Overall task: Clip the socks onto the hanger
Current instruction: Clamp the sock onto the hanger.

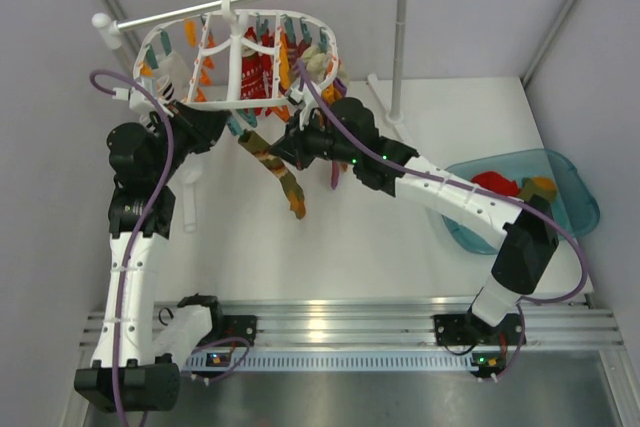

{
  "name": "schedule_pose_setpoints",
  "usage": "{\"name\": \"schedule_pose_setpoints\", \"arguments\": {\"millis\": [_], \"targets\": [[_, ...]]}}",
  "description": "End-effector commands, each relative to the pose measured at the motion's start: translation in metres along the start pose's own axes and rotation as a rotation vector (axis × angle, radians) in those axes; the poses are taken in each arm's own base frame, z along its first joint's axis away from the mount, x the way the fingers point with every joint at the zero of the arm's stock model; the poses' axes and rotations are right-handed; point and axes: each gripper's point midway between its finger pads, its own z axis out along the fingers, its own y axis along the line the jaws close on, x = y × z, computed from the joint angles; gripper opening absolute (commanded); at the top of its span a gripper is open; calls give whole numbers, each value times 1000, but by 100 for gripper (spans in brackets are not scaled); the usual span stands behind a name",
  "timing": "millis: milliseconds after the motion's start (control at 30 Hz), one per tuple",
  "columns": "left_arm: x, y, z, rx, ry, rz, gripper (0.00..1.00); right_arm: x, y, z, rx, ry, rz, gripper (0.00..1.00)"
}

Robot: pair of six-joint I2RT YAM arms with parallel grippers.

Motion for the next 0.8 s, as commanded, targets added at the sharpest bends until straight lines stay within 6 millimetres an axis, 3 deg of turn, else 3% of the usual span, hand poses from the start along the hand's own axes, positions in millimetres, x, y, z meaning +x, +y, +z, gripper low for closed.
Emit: {"name": "schedule_pose_setpoints", "arguments": {"millis": [0,767], "targets": [[-18,-7,-1,6,-48,28,0,-55,21,-12,-41,-132,-34,0],[-13,-1,1,-9,-33,37,0,-83,27,-17,-45,-190,-37,0]]}}
